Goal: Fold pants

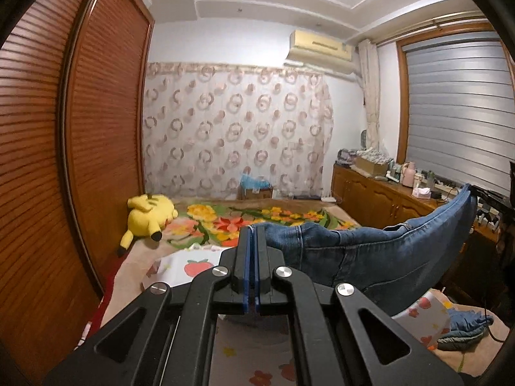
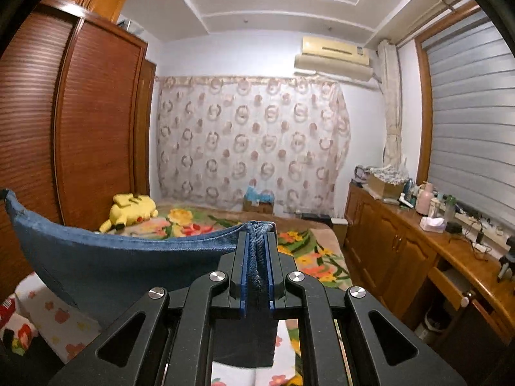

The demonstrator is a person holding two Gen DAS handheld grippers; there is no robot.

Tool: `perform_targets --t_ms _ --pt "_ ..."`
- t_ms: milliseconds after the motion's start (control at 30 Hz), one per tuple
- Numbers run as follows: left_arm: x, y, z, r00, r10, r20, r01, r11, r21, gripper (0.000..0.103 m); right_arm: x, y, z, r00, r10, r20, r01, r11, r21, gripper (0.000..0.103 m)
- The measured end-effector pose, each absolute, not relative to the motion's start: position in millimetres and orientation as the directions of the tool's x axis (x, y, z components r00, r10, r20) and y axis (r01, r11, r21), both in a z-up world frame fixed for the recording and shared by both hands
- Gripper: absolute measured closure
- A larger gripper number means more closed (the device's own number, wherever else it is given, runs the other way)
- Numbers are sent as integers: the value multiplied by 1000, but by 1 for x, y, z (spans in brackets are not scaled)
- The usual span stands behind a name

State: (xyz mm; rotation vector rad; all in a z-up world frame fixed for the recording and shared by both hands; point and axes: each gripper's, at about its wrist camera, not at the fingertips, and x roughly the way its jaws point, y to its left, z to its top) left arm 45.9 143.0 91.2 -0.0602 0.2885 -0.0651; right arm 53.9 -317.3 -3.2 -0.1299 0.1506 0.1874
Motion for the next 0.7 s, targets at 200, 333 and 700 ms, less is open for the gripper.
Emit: perform_targets --t_ms 200,333,700 --pt "101 145 52 921 -48 -387 26 998 -62 101 107 -313 -26 952 172 -252 -202 974 -100 94" --pt "128 142 23 889 -35 -456 15 999 -48 101 138 -305 -49 933 163 -322 -201 975 -90 94" --pt "177 141 -3 850 -10 -527 -15 999 -43 101 202 -299 -9 915 161 -371 -208 974 -92 94"
